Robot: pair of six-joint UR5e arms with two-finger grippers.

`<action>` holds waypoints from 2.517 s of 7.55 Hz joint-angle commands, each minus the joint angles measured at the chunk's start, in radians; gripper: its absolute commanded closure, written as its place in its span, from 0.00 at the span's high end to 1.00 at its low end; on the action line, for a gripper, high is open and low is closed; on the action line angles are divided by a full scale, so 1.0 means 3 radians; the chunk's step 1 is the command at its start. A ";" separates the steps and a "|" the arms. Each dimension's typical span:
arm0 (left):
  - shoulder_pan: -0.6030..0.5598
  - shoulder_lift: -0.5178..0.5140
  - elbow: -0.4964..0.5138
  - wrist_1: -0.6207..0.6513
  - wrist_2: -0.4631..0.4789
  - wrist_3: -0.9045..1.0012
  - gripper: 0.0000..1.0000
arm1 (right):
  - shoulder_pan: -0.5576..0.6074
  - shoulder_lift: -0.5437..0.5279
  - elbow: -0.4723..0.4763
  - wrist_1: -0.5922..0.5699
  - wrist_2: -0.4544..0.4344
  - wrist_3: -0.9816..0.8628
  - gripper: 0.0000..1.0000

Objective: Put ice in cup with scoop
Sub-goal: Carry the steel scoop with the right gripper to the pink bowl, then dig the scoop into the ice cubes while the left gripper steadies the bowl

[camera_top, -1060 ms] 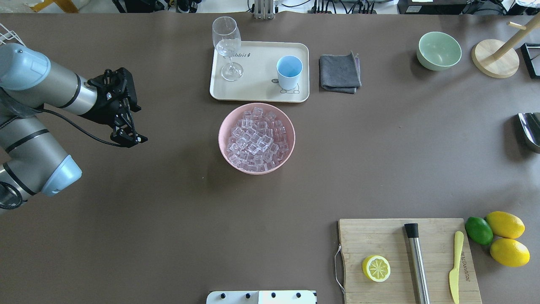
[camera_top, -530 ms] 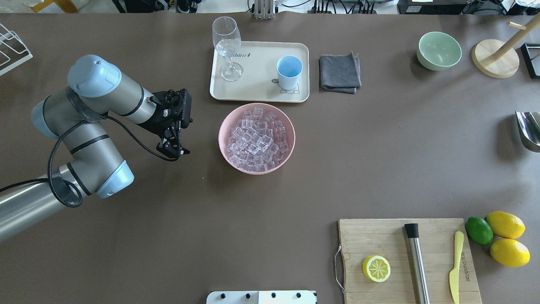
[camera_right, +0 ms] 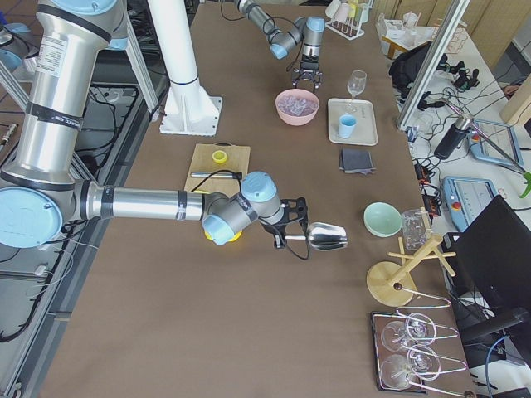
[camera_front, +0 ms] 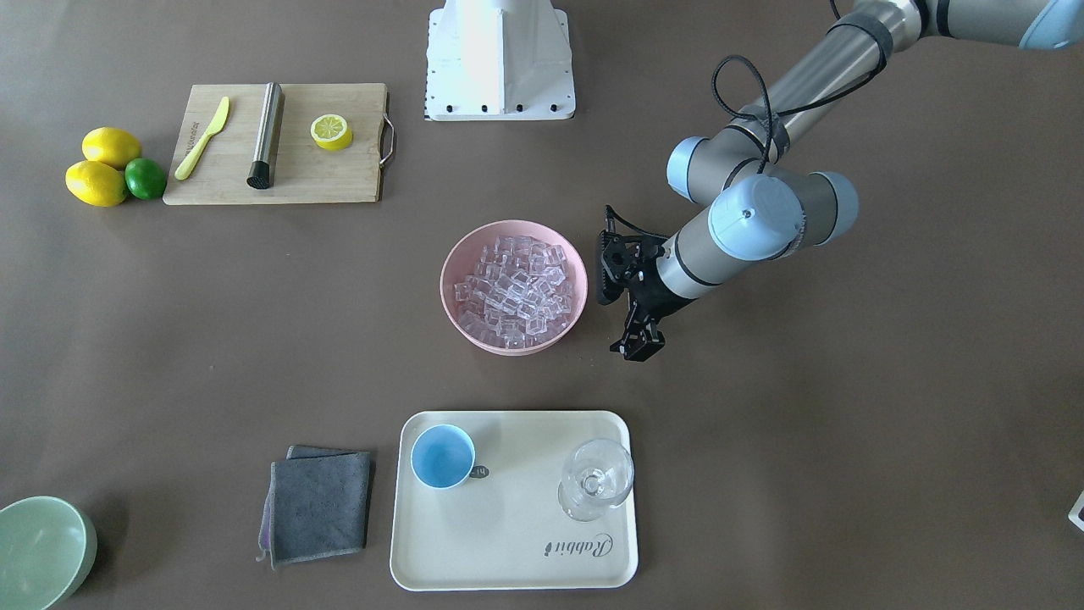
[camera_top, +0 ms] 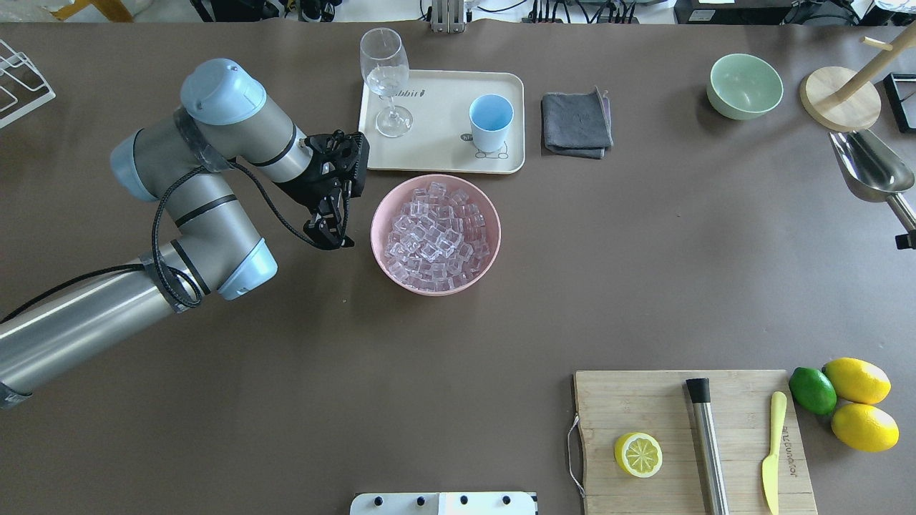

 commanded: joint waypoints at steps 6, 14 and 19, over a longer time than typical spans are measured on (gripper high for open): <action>0.0015 -0.0027 0.0041 -0.0068 -0.0153 -0.0283 0.99 | -0.0175 0.0727 0.1148 -0.1489 0.0177 -0.1573 0.00; 0.0164 -0.0047 0.0067 -0.0273 0.0000 -0.0422 0.99 | -0.1581 0.2705 0.1212 -0.4210 -0.0866 -0.2475 0.00; 0.0164 -0.0042 0.0067 -0.0319 0.0000 -0.0494 0.99 | -0.2083 0.4095 -0.0085 -0.5146 -0.1438 -0.2398 0.00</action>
